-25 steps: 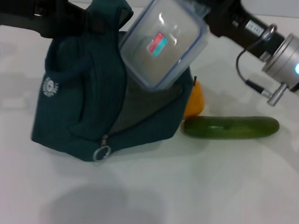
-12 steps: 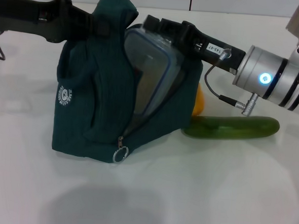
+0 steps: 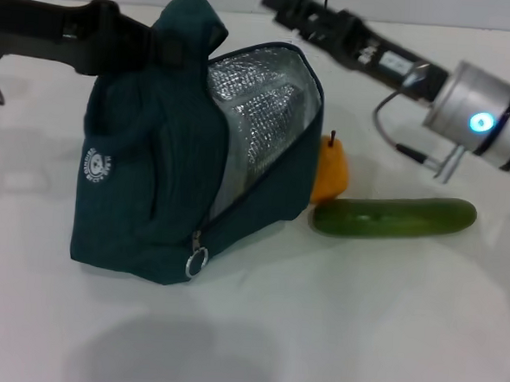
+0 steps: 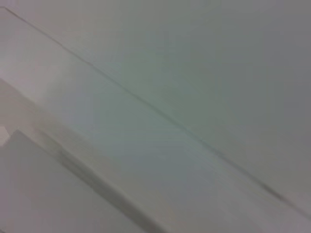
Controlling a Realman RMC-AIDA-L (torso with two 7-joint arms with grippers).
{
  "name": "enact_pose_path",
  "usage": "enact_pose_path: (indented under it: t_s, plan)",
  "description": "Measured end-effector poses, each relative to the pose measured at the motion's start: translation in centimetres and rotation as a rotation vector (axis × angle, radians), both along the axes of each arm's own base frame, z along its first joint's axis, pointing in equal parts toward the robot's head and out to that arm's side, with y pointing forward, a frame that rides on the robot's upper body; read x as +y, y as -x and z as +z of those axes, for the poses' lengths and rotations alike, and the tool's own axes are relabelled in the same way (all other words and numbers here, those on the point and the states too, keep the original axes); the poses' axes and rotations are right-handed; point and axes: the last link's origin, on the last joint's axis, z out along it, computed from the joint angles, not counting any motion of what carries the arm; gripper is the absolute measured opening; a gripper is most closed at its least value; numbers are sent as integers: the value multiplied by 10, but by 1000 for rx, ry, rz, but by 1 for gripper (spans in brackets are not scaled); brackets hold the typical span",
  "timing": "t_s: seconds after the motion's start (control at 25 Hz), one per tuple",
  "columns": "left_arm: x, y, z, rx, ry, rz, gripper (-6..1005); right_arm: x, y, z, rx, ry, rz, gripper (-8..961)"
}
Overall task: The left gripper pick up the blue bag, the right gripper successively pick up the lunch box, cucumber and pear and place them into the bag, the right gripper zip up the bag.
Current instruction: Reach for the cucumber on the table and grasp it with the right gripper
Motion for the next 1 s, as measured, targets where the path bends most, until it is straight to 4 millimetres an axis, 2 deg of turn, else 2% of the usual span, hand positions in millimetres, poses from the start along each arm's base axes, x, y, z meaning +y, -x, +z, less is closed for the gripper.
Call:
enact_pose_path:
  t_s: [0.16, 0.24, 0.32, 0.44, 0.56, 0.76, 1.0]
  plan:
    - [-3, 6, 4, 2, -13, 13, 41, 6, -24, 38, 13, -127, 25, 496]
    - [-3, 6, 4, 2, -14, 14, 41, 11, -40, 69, -34, -190, 59, 574]
    - [-3, 7, 4, 3, -14, 14, 41, 15, -48, 89, -126, -200, 119, 653]
    - [-4, 7, 4, 5, -13, 13, 41, 22, -52, 118, -298, -183, 220, 762]
    - [-4, 7, 4, 6, -13, 11, 41, 26, -45, 138, -470, -170, 334, 868]
    - [-4, 7, 4, 6, -14, 11, 41, 26, -27, 162, -795, -148, 527, 873]
    - [-3, 7, 3, 9, -18, 11, 41, 8, -19, 164, -1149, -25, 743, 874]
